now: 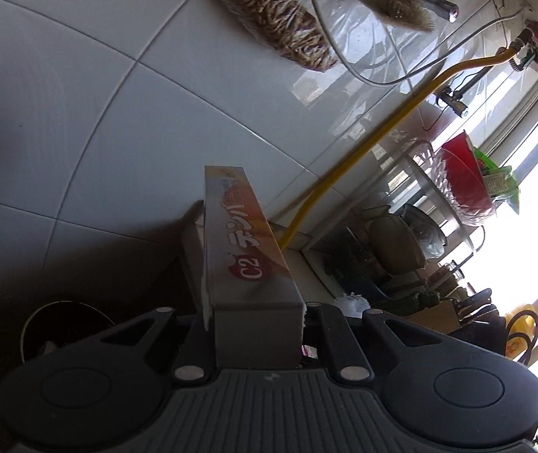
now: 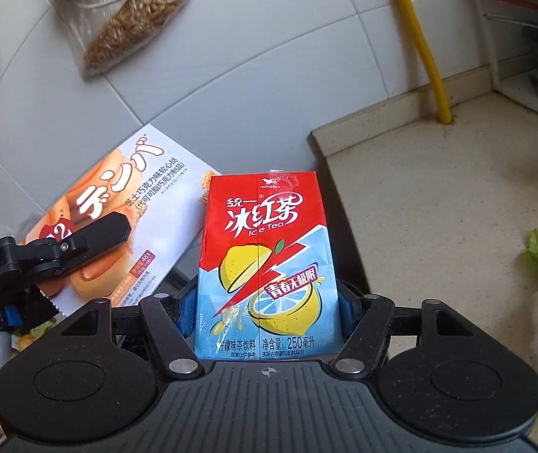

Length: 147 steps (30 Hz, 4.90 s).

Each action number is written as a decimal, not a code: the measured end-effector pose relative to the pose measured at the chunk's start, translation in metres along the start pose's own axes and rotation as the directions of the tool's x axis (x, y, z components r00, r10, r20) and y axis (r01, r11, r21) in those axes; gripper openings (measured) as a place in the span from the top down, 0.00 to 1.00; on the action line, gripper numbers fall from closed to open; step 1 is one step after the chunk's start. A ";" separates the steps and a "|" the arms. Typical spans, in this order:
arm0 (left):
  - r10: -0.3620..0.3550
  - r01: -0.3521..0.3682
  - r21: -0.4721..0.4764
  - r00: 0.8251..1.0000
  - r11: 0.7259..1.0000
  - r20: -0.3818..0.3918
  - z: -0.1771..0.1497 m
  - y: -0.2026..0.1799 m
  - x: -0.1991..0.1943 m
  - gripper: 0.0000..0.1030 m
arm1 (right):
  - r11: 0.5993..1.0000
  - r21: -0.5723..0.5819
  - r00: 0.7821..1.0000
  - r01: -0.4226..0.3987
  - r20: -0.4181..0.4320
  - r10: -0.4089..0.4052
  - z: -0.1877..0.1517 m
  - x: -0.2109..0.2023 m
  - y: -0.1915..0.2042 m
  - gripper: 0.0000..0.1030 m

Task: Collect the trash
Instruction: 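Carry the snack box and tea carton down to the trash bin, then open both tools to drop the snack box and carton into the bin, then move both open tools up to the cabbage and foam nets on the counter, then close right tool on a cabbage stalk piece while left tool moves to a foam net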

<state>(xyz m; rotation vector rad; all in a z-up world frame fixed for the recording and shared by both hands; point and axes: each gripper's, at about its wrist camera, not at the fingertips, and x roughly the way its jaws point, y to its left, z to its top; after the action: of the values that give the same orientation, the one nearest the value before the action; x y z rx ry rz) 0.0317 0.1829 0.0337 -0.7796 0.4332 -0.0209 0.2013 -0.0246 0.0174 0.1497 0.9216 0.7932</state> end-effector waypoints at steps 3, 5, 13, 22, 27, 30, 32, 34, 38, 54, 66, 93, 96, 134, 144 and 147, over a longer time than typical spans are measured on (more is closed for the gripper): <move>0.047 -0.047 -0.023 0.999 0.999 -0.001 0.002 0.018 0.001 0.90 | 1.000 -0.006 0.999 -0.006 -0.041 0.006 -0.001 0.024 0.010 0.29; 0.083 -0.084 -0.031 0.996 0.996 -0.010 0.004 0.032 0.004 0.90 | 1.000 -0.007 0.997 -0.011 -0.071 0.011 -0.002 0.039 0.015 0.29; 0.158 -0.165 -0.068 0.982 0.984 -0.105 0.013 0.076 0.044 0.89 | 1.000 -0.026 0.980 0.015 -0.196 -0.019 -0.007 0.110 0.027 0.29; 0.279 -0.299 -0.027 0.916 0.954 -0.289 0.020 0.108 0.122 0.75 | 0.997 0.009 0.945 0.083 -0.317 -0.076 -0.021 0.181 0.006 0.28; 0.324 -0.354 -0.021 0.877 0.935 -0.355 0.016 0.123 0.152 0.72 | 0.991 0.030 0.923 0.130 -0.368 -0.110 -0.033 0.214 -0.007 0.24; 0.317 -0.353 -0.034 0.874 0.935 -0.368 0.016 0.127 0.157 0.72 | 0.986 0.052 0.910 0.156 -0.396 -0.123 -0.042 0.229 -0.018 0.24; 0.313 -0.354 -0.044 0.873 0.934 -0.373 0.017 0.128 0.158 0.72 | 0.982 0.068 0.903 0.178 -0.407 -0.135 -0.049 0.234 -0.027 0.24; 0.307 -0.349 -0.050 0.876 0.936 -0.371 0.018 0.127 0.156 0.72 | 0.978 0.089 0.898 0.191 -0.418 -0.138 -0.054 0.235 -0.031 0.24; 0.290 -0.326 -0.039 0.885 0.945 -0.363 0.020 0.114 0.150 0.72 | 0.979 0.100 0.896 0.179 -0.427 -0.121 -0.052 0.231 -0.033 0.24; 0.186 -0.161 0.109 0.942 0.981 -0.278 0.007 0.002 0.117 0.66 | 0.995 0.101 0.977 -0.026 -0.208 0.046 -0.043 0.081 -0.017 0.20; -0.003 0.080 0.217 0.943 0.973 -0.334 -0.038 -0.102 0.125 0.65 | 0.992 0.106 0.993 0.075 0.080 -0.084 -0.059 -0.063 -0.040 0.18; -0.171 0.356 0.250 0.818 0.901 -0.549 -0.073 -0.189 0.215 0.63 | 0.864 0.404 0.853 0.301 0.290 -0.433 -0.097 -0.172 -0.146 0.16; -0.181 0.360 0.232 0.812 0.904 -0.556 -0.067 -0.181 0.225 0.63 | 0.858 0.410 0.859 0.310 0.266 -0.438 -0.082 -0.157 -0.162 0.16; -0.183 0.315 0.120 0.777 0.942 -0.602 -0.044 -0.132 0.303 0.60 | 0.762 0.632 0.978 -0.142 0.210 0.009 -0.030 -0.077 -0.251 0.73; -0.211 0.357 0.125 0.763 0.926 -0.611 -0.047 -0.141 0.299 0.59 | 0.523 0.691 0.839 -0.499 0.536 0.093 -0.065 -0.116 -0.267 0.79; -0.229 0.391 0.132 0.745 0.911 -0.626 -0.050 -0.149 0.299 0.59 | 0.543 0.677 0.828 -0.496 0.557 0.062 -0.067 -0.131 -0.262 0.79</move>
<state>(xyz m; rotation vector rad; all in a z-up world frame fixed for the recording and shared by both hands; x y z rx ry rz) 0.3056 -0.0104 -0.0065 -0.5650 0.8820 -0.6529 0.2482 -0.3129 -0.0527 1.3081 0.7182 0.5311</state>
